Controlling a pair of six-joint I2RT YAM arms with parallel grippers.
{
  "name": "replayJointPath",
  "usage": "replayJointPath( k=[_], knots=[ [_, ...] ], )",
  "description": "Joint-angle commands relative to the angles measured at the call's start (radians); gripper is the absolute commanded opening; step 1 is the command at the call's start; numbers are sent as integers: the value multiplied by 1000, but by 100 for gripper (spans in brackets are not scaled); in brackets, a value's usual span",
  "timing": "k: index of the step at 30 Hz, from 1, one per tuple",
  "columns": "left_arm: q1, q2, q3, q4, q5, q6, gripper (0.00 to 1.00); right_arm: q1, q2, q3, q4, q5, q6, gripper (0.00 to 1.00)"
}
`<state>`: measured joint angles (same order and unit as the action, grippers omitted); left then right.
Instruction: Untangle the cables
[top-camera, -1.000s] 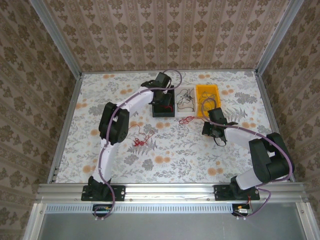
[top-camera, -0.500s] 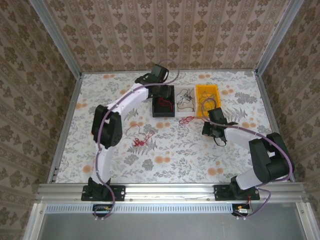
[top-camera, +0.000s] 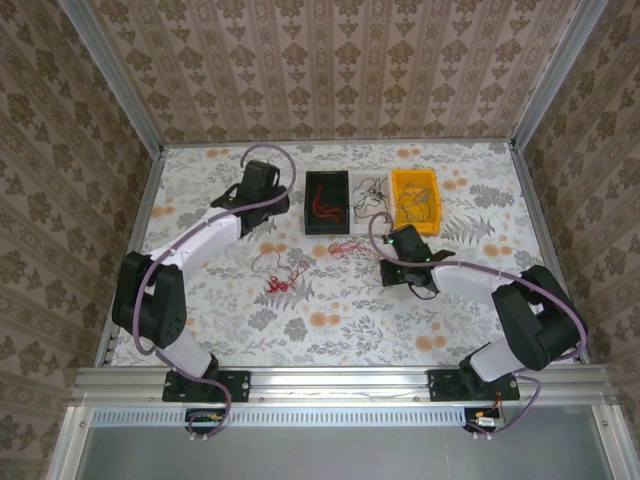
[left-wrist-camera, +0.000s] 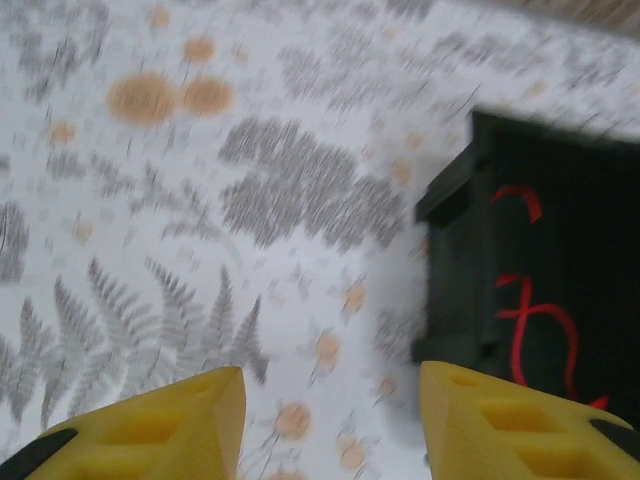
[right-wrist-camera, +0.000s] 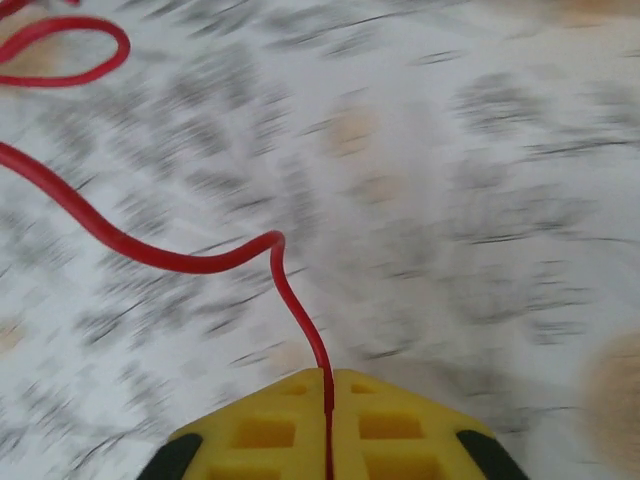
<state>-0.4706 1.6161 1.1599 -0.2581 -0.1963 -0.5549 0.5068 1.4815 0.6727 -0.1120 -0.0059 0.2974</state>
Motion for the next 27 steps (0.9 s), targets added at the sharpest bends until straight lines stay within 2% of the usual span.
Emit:
replayJointPath(
  k=[1, 3, 6, 11, 17, 21, 27],
  knots=[
    [8, -43, -50, 25, -61, -94, 49, 20, -43, 27, -29, 39, -61, 36],
    [7, -47, -70, 27, -64, -116, 49, 16, -60, 24, -32, 78, -46, 49],
    [8, -46, -74, 23, -69, -115, 49, 16, -68, 37, -31, 63, -49, 60],
    [8, -46, -82, 15, -61, -108, 49, 24, -37, 118, -68, -88, -97, 66],
    [7, -51, -108, 14, -58, -122, 49, 115, 47, 250, -179, -269, -214, 65],
    [7, -48, -114, 16, -50, -126, 49, 162, 156, 344, -288, -282, -272, 64],
    [8, -48, -115, 14, -44, -125, 49, 178, 267, 404, -308, -309, -282, 64]
  ],
)
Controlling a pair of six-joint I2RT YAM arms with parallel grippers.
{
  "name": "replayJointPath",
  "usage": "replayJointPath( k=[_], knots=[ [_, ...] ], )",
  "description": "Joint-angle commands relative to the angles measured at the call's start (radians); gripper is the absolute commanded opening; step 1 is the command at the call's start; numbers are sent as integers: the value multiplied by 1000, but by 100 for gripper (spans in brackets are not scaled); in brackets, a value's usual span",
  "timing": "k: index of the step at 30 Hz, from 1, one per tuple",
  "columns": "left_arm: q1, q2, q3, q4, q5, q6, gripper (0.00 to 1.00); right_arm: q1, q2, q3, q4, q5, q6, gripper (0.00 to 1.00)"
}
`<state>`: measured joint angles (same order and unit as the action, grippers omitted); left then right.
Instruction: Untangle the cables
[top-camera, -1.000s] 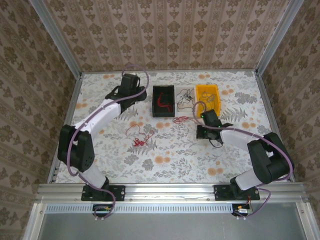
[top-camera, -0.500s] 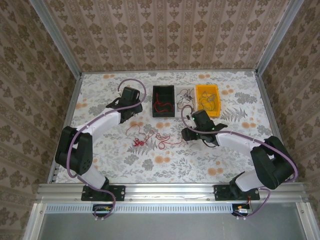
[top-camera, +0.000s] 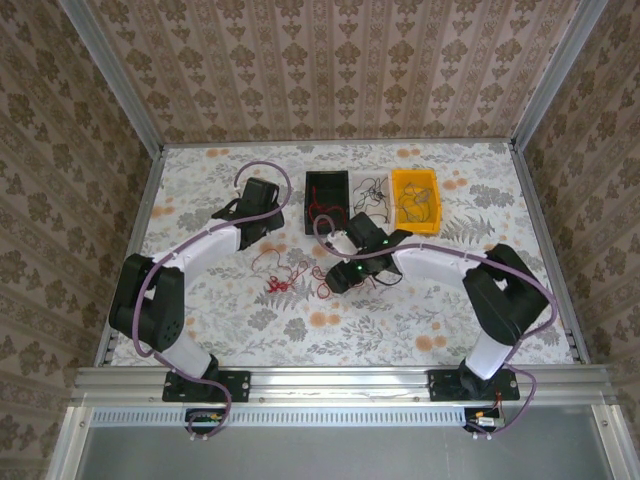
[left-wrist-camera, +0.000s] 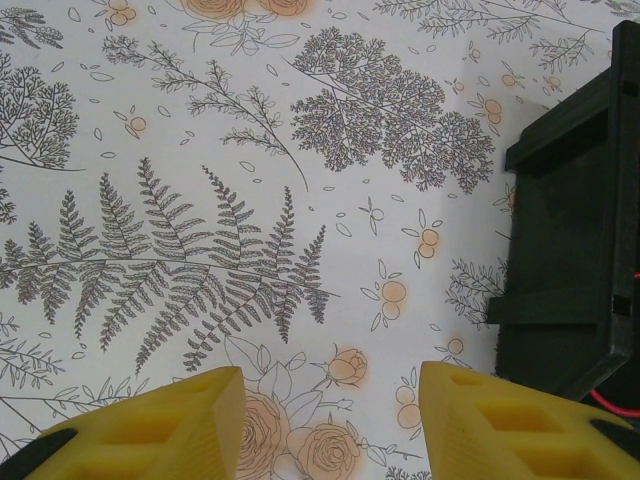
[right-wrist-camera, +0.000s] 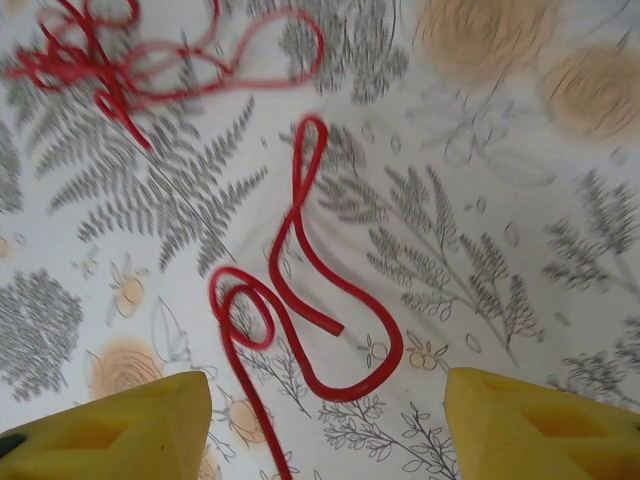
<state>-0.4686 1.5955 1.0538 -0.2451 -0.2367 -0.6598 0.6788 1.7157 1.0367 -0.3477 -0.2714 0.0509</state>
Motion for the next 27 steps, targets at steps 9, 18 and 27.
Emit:
replayJointPath(
  k=[9, 18, 27],
  knots=[
    [6, -31, -19, 0, -5, -24, 49, 40, 136, 130, -96, -40, -69, 54],
    [6, -31, -43, 14, 7, -46, 49, 32, 36, 122, -29, -37, -46, 4],
    [29, -32, -65, 42, 12, -69, 48, -76, -26, 243, 124, -5, 156, 4]
  ],
)
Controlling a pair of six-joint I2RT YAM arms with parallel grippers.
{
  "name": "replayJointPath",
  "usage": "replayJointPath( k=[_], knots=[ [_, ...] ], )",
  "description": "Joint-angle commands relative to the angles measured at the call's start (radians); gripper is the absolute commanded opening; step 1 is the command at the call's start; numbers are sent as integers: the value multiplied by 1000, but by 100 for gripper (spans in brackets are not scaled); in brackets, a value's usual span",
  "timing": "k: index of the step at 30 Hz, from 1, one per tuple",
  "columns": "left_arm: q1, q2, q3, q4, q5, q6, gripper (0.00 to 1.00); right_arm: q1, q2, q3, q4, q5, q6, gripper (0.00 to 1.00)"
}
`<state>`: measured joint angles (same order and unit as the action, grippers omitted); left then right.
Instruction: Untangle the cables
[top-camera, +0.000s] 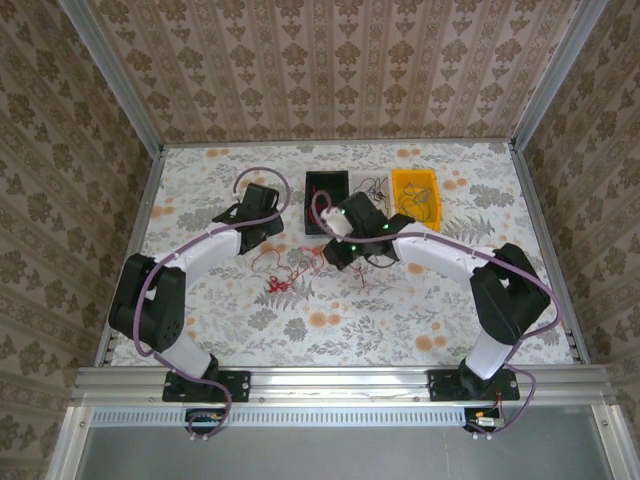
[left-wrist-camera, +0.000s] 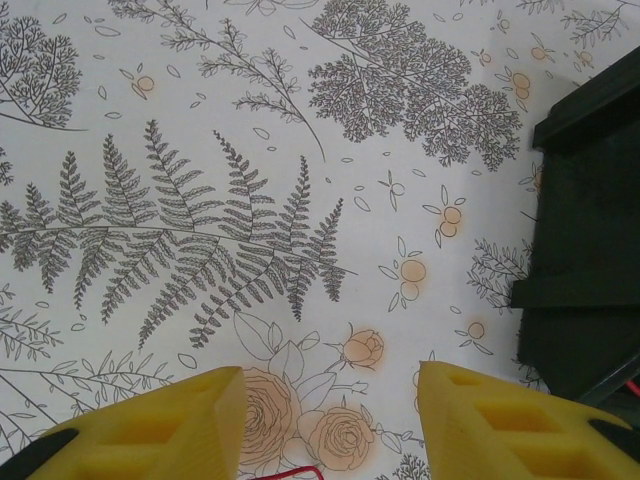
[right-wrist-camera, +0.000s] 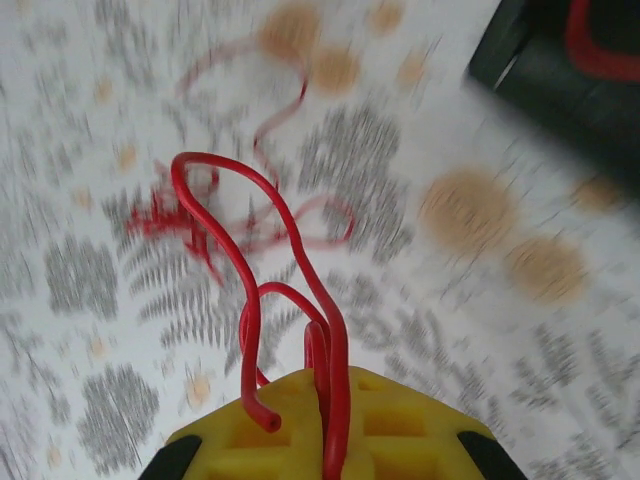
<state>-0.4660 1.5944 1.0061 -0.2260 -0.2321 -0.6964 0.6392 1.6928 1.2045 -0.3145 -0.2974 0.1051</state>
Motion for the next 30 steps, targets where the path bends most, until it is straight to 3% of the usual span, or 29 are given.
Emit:
replayJointPath(
  k=[1, 8, 17, 30],
  knots=[
    [30, -32, -20, 24, 9, -35, 48, -51, 16, 106, 100, 25, 128, 4],
    [30, -62, -56, 26, 4, -41, 48, -123, 226, 356, 217, 31, 319, 4],
    [33, -84, -83, 19, 5, -36, 48, -168, 467, 555, 308, 98, 371, 4],
    [35, -62, -71, 28, 11, -35, 48, -167, 439, 495, 171, 273, 264, 4]
  ],
)
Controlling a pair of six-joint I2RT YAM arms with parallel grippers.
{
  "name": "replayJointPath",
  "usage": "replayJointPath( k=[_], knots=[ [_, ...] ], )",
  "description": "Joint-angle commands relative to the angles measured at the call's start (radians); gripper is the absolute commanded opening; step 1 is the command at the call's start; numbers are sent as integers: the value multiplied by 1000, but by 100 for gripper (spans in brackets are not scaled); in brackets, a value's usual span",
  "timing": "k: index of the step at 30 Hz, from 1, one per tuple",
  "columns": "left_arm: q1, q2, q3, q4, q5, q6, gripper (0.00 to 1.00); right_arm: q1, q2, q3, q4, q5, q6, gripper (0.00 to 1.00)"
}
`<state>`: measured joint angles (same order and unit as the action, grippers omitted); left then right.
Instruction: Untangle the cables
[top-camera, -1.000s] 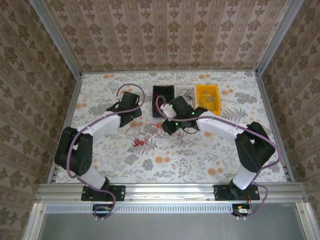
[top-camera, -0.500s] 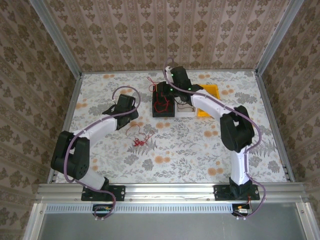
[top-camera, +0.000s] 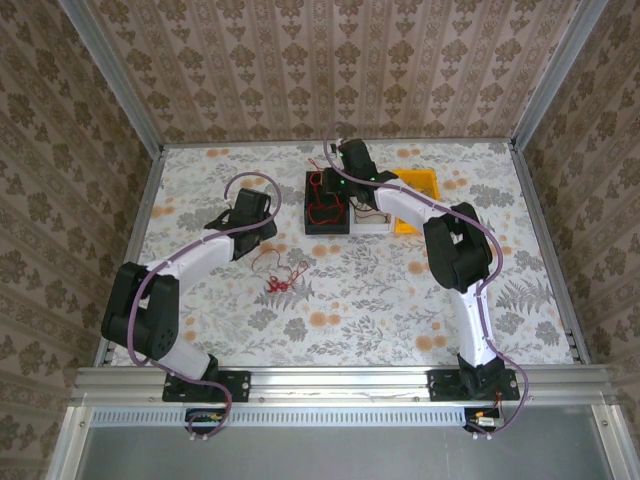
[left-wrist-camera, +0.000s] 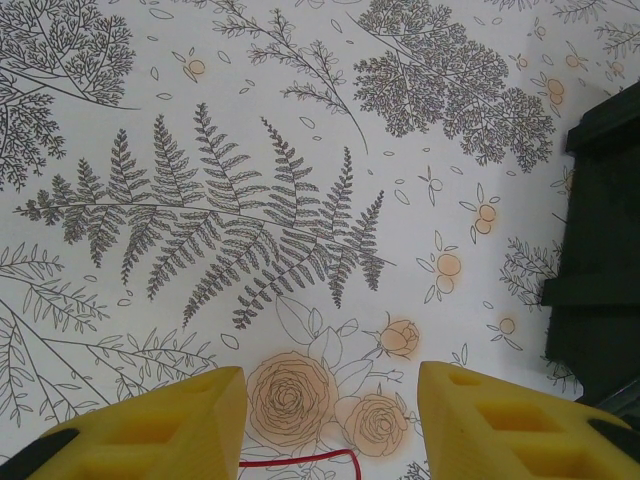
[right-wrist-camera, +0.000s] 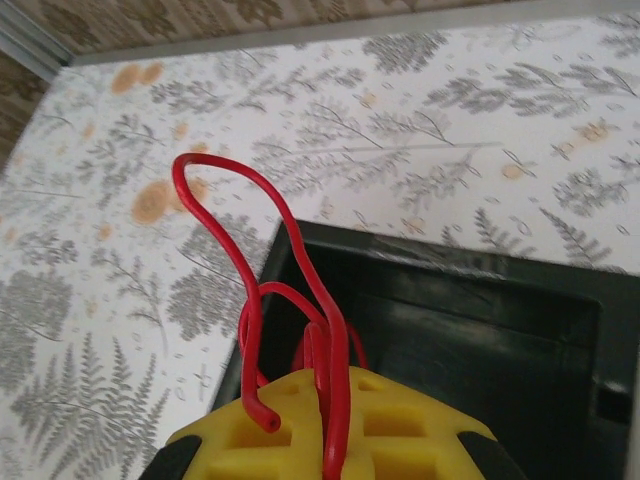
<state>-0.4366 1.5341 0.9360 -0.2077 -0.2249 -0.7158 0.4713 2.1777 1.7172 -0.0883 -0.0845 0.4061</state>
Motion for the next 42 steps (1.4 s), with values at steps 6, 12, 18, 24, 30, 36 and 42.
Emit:
replayJointPath(
  k=[6, 12, 18, 24, 30, 36, 42],
  knots=[
    [6, 11, 21, 4, 4, -4, 48, 6, -37, -24, -113, 89, -49, 5],
    [4, 20, 36, 5, 8, 6, 48, 15, 28, 66, -211, 114, -76, 5],
    [6, 19, 35, 4, 12, 8, 48, 32, 84, 145, -285, 151, -103, 6],
    [6, 13, 21, 1, 11, 9, 48, 57, 117, 171, -330, 174, -123, 6],
    [4, 9, 12, 5, 17, 2, 48, 63, 124, 167, -341, 178, -114, 10],
    [5, 6, 13, -8, 22, 19, 48, 72, 40, 103, -227, 157, -94, 43],
    [6, -5, 0, -27, 20, 32, 48, 84, -86, 32, -122, 196, -101, 53]
  ],
)
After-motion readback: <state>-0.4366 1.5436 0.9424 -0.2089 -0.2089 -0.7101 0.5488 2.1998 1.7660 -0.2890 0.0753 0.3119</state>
